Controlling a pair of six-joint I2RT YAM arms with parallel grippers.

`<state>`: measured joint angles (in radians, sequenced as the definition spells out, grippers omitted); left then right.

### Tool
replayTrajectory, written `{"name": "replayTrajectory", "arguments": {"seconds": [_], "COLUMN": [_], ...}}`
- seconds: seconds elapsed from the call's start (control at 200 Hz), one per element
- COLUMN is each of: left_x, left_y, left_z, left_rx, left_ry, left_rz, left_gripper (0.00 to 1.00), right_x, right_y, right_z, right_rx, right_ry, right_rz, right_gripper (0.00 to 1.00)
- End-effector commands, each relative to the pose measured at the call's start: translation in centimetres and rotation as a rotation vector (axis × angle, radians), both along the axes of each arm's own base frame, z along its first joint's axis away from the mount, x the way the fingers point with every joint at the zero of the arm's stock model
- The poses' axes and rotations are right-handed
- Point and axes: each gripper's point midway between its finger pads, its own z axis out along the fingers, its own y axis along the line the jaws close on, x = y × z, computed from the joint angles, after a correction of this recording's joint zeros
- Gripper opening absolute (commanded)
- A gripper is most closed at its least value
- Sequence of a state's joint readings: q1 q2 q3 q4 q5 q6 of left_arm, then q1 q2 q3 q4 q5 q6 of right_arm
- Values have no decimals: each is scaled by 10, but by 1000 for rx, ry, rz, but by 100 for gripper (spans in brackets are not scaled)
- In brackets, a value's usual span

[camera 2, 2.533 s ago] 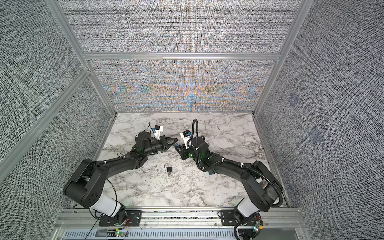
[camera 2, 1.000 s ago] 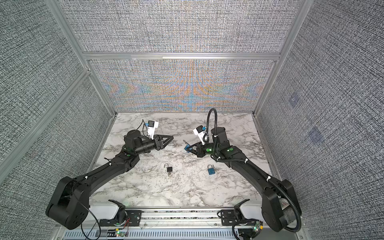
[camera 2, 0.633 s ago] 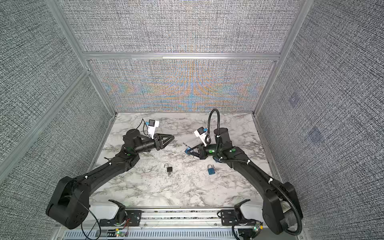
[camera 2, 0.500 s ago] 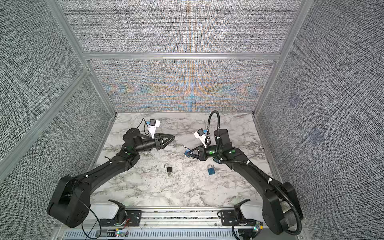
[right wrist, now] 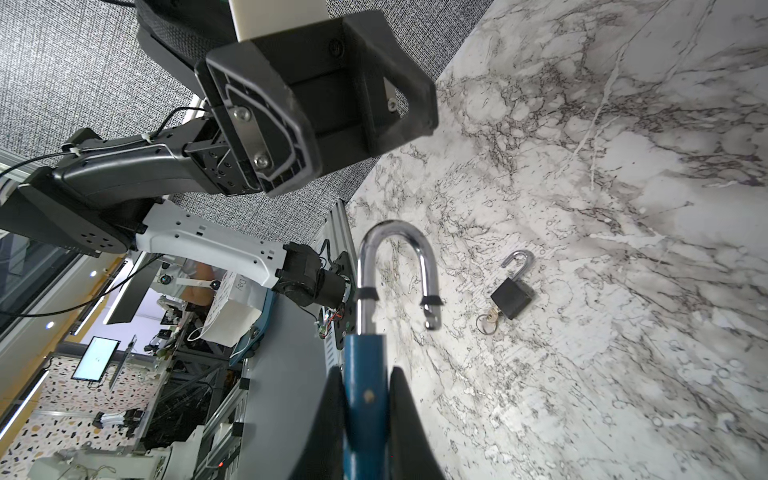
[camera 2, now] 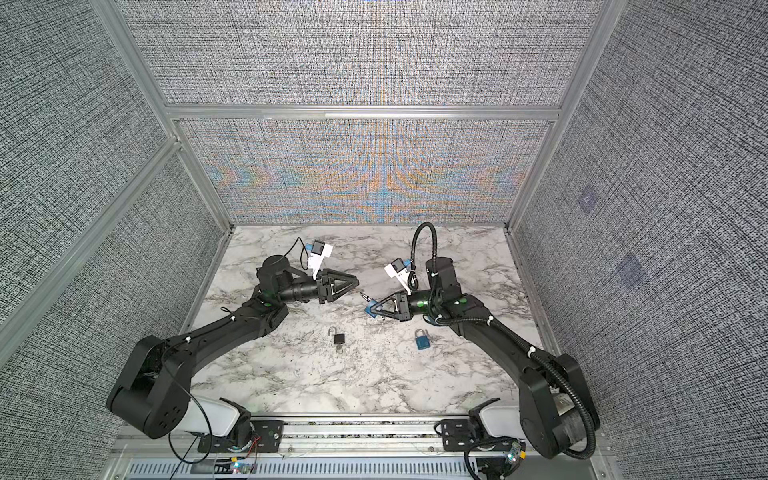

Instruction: Lock with the key

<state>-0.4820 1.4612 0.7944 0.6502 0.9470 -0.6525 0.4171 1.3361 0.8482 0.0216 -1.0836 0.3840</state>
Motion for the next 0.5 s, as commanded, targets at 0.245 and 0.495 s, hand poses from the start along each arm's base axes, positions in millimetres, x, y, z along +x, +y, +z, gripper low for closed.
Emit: {"name": "replayTrajectory", "arguments": {"seconds": [0.245,0.495], "left_x": [-13,-15], "left_y": [-10,-9], "left_z": [-2,-11], "left_rx": [-19,7], "left_ry": [-6,7], "left_rz": [-107,-106], "left_gripper": [44,41], "right_x": [3,7], "right_y": [5,7], "right_z": [8,9], "right_rx": [41,41], "right_ry": [2,8], "right_rz": [31,29], "right_gripper": [0,0]}}
